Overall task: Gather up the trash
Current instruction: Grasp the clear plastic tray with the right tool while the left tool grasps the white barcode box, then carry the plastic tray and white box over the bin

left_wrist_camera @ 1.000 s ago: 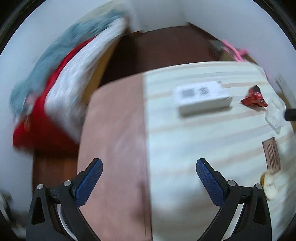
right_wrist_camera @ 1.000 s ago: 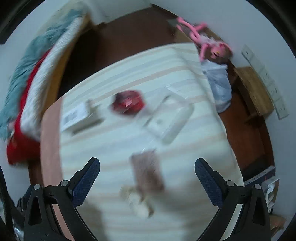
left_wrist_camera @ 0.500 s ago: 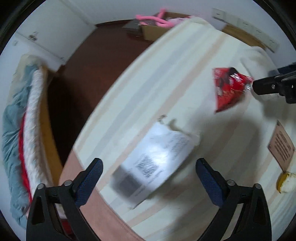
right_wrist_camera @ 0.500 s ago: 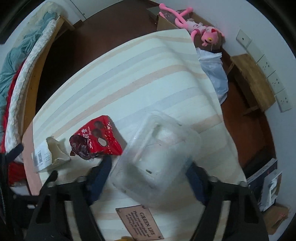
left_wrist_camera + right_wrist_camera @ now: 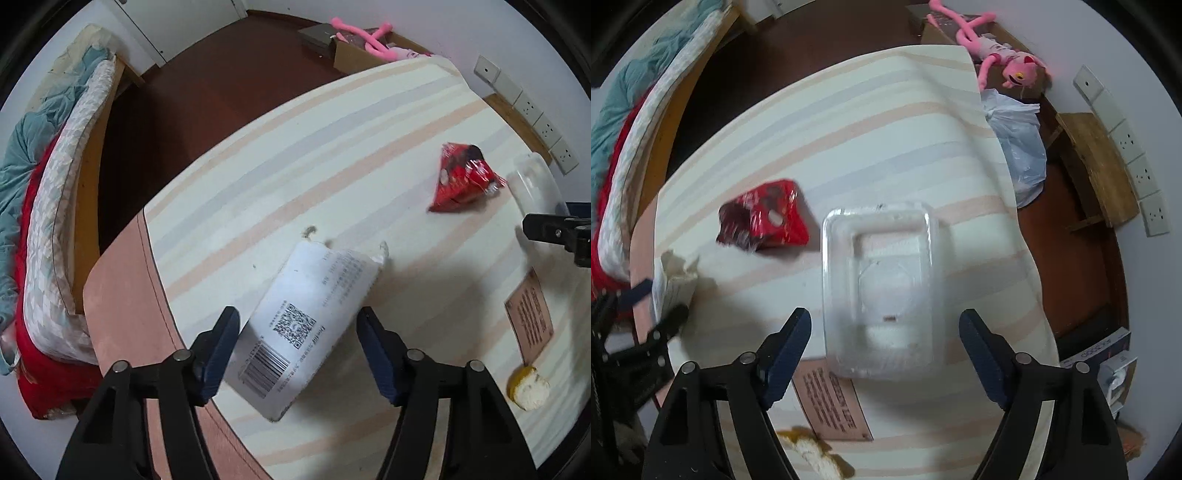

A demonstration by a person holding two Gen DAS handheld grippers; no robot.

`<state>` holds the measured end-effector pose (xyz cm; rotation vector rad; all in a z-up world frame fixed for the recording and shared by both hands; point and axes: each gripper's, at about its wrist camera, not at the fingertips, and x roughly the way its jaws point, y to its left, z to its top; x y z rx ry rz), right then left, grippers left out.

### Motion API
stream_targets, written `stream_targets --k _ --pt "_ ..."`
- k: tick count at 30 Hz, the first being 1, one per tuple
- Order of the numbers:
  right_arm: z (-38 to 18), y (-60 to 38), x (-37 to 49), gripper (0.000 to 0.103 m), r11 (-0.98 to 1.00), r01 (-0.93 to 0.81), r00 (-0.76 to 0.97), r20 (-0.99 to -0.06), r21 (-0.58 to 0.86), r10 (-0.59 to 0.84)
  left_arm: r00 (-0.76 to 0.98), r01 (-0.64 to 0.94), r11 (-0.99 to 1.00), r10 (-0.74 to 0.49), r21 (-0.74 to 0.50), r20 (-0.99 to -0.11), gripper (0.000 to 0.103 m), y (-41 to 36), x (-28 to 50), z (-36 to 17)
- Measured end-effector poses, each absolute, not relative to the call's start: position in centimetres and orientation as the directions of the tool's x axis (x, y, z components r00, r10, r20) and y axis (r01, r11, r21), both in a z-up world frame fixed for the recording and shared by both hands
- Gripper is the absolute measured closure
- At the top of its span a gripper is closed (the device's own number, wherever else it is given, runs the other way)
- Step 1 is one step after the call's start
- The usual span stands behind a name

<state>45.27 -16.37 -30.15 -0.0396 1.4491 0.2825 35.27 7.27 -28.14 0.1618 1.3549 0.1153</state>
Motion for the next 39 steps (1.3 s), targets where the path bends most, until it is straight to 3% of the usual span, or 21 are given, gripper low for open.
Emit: stream_targets --k 4,8,21,39 --pt "-30.2 -15.7 45.3 0.020 0.973 -0.213 0.161 -0.979 0.091 0.127 0.214 0.018 0.985 0.163 0.171 -0.963 0.040 8.4 35.6 -29.3" --pt "-30.0 -15.2 44.9 0.042 0.970 -0.238 0.206 -0.974 0.043 0.094 0.229 -0.035 0.985 0.172 0.168 -0.958 0.054 8.5 34.7 -28.9" --pt "-27.0 -14.4 38.1 0.043 0.937 -0.316 0.223 -0.948 0.149 0.226 0.365 -0.382 0.921 0.224 0.074 -0.903 0.058 9.6 23.8 -22.3" --pt "-13.3 -1.3 17.6 0.043 0.714 -0.637 0.226 -0.815 0.291 0.534 0.510 -0.666 0.746 0.427 -0.028 -0.747 0.058 18.5 2.1 -9.4"
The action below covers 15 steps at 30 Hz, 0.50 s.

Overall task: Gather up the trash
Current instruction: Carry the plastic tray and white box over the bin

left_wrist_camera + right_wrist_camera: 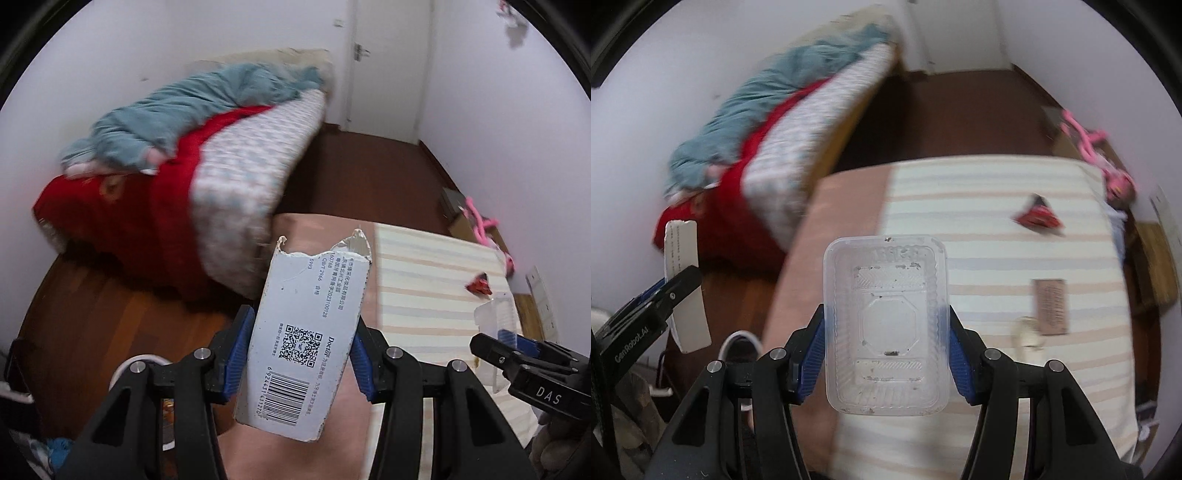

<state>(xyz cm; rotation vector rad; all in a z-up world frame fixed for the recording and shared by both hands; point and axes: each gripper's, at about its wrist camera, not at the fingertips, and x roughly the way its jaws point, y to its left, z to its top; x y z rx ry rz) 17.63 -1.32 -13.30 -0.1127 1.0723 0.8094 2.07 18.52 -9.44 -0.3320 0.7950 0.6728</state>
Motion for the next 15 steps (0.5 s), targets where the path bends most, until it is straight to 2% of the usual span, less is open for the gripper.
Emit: stream_targets --k 9,15 --pt "-11.3 10.8 6.8 0.043 0.523 -0.780 0.068 -0.784 0.344 0.617 0.424 -0.793 0.608 0.511 -0.034 -0.748 0.058 25.5 -9.7 -8.7" --pt "-14.0 19.2 0.6 0.043 0.417 -0.838 -0.051 -0.810 0.354 0.585 0.385 -0.853 0.508 0.456 -0.121 -0.802 0.058 31.2 -15.9 -12.4"
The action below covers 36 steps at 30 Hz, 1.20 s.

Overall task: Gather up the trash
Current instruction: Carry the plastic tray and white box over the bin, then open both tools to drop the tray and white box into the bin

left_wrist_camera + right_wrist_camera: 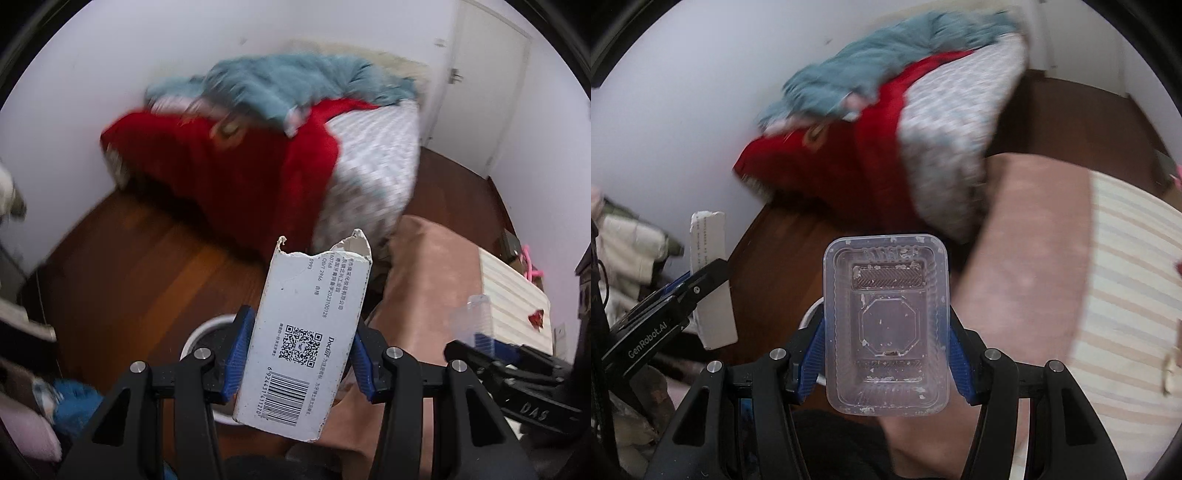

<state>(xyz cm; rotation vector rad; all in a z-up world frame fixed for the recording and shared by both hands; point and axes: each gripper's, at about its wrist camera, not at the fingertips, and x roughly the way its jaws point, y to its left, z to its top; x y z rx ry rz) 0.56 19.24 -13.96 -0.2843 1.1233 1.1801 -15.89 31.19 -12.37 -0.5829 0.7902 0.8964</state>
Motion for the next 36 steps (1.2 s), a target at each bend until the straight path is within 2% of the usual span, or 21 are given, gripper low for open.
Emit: stream_targets --k 7,12,15,17,18,19,21,24,25,26,27,31,36 --pt "-23.5 28.4 -4.3 0.043 0.364 -0.865 -0.178 -0.890 0.345 0.420 0.336 -0.909 0.335 0.236 -0.248 -0.912 0.057 38.9 -21.9 -23.7" --pt "-31.0 32.7 -6.3 0.043 0.366 -0.878 -0.212 -0.937 0.307 0.278 0.353 -0.920 0.205 0.058 -0.335 -0.934 0.055 42.8 -23.8 -31.8" --pt "-34.4 34.7 -6.8 0.043 0.368 -0.882 -0.227 -0.949 0.295 0.217 0.332 -0.930 0.170 0.010 -0.325 -0.943 0.053 43.8 -24.1 -34.5" --pt "-35.8 35.7 -7.2 0.043 0.363 -0.886 -0.232 -0.953 0.290 0.194 0.304 -0.940 0.161 0.002 -0.300 -0.953 0.051 44.6 -24.1 -35.2" --pt "-36.6 36.4 -7.6 0.042 0.359 -0.887 -0.238 -0.954 0.290 0.184 0.289 -0.947 0.149 0.003 -0.286 -0.957 0.039 44.9 -24.2 -35.7" --pt "-37.4 37.3 -7.9 0.042 0.352 -0.890 -0.244 -0.955 0.289 0.169 0.281 -0.951 0.137 0.007 -0.277 -0.960 0.019 45.2 -24.2 -35.8" --pt "-38.7 38.3 -8.2 0.041 0.350 -0.890 -0.251 -0.955 0.291 0.156 0.261 -0.959 0.121 0.022 -0.256 -0.965 0.000 45.3 -25.4 -35.8" --pt "-40.2 39.8 -8.9 0.040 0.341 -0.890 -0.274 -0.953 0.303 0.131 0.200 -0.974 0.120 0.056 -0.192 -0.978 0.000 45.1 -26.6 -35.5" --pt "-40.6 40.2 -9.2 0.030 0.337 -0.889 -0.284 -0.951 0.310 0.124 0.189 -0.976 0.120 0.070 -0.180 -0.979 0.000 44.9 -27.3 -35.1" --pt "-40.8 40.2 -9.0 0.015 0.336 -0.889 -0.286 -0.950 0.311 0.123 0.172 -0.980 0.120 0.092 -0.160 -0.981 0.000 44.5 -27.7 -34.8" --pt "-40.8 40.3 -9.0 0.010 0.330 -0.889 -0.291 -0.948 0.318 0.129 0.159 -0.982 0.120 0.108 -0.146 -0.981 0.000 44.4 -28.2 -34.5" --pt "-40.2 40.2 -9.0 0.000 0.317 -0.899 -0.273 -0.953 0.302 0.134 0.109 -0.988 0.129 0.190 -0.085 -0.976 0.000 42.6 -29.1 -33.2" --pt "-38.5 38.5 -9.1 0.000 0.306 -0.922 -0.203 -0.969 0.238 0.144 0.082 -0.987 0.152 0.251 -0.045 -0.964 0.000 40.6 -29.0 -32.1"
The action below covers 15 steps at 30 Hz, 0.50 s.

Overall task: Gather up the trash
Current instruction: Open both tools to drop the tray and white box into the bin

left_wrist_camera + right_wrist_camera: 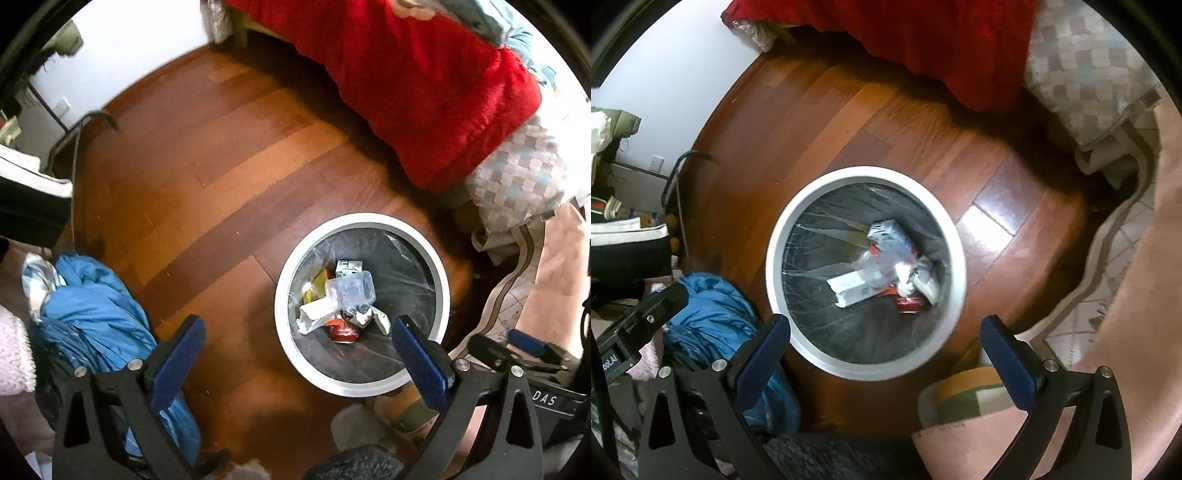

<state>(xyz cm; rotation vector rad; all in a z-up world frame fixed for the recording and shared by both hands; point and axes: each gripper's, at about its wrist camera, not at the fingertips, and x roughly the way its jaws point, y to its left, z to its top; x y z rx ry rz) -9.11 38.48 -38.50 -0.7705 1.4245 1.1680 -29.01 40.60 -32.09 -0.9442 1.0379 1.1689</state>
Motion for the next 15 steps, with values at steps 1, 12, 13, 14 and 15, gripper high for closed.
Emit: stream_targets --k 1,12,13,14,15 --pt "-38.0 38.0 -9.1 0.000 0.300 -0.929 -0.178 -0.973 0.215 0.146 0.078 -0.987 0.159 0.262 -0.037 -0.962 0.000 40.2 -28.9 -31.8" --pt "-33.8 33.6 -9.3 0.000 0.247 -0.963 -0.058 -0.981 0.104 0.185 0.082 -0.978 0.207 0.290 -0.021 -0.954 0.000 36.6 -27.9 -29.7" --pt "-33.5 33.3 -9.4 0.000 0.241 -0.966 -0.054 -0.981 0.099 0.185 0.082 -0.978 0.209 0.290 -0.020 -0.954 0.000 36.4 -27.8 -29.5" --pt "-33.4 33.1 -9.6 0.000 0.236 -0.967 -0.052 -0.981 0.096 0.187 0.084 -0.977 0.213 0.291 -0.021 -0.953 0.000 36.2 -27.8 -29.3" --pt "-33.1 32.8 -9.7 0.000 0.234 -0.968 -0.050 -0.980 0.095 0.191 0.084 -0.976 0.215 0.294 -0.020 -0.952 0.000 36.0 -27.8 -29.0"
